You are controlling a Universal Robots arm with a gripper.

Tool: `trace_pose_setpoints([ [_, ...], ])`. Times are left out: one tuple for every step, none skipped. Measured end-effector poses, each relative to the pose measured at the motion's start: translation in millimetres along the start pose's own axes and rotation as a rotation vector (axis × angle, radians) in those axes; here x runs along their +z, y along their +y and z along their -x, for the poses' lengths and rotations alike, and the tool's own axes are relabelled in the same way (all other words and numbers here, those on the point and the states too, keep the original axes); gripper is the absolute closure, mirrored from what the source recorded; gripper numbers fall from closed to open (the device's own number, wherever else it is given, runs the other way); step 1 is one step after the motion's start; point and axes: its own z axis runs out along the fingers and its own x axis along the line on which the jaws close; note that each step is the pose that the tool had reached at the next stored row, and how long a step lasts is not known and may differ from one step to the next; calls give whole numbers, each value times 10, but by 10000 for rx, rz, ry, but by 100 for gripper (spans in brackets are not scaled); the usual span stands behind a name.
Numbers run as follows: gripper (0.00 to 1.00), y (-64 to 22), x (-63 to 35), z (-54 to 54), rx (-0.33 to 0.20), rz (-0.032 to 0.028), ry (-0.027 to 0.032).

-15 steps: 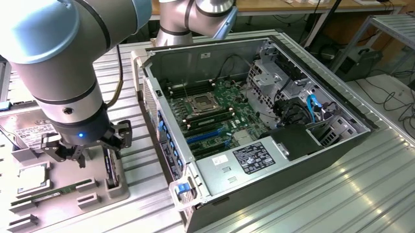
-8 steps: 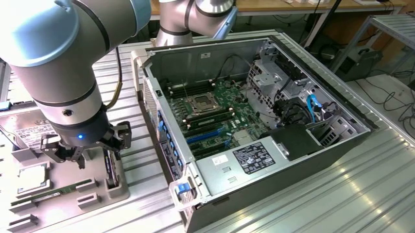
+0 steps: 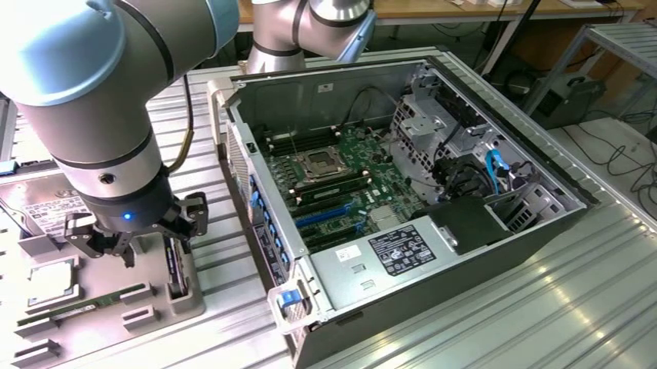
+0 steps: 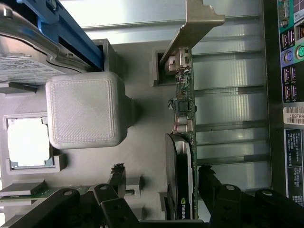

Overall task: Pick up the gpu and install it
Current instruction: 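Pick up the gpu and move the gpu toward the slot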

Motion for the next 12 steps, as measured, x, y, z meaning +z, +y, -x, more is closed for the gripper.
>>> trace_pose_setpoints([
  [27, 0, 6, 0, 0, 3, -3],
  [27, 0, 16, 0, 0, 3, -3],
  [27, -1, 29, 0, 0, 0, 0],
  [27, -2, 46, 1, 0, -2, 0],
  [27, -2, 63, 1, 0, -3, 0],
  [27, -1, 79, 0, 0, -4, 0],
  [27, 2, 91, 0, 0, -5, 0],
  [27, 22, 99, -2, 1, -6, 3],
  [27, 47, 102, -3, 1, -7, 2],
  [27, 54, 103, 2, 5, -13, 2],
  [27, 56, 105, 13, 15, -12, 0],
  [27, 57, 108, 26, 24, -13, -1],
])
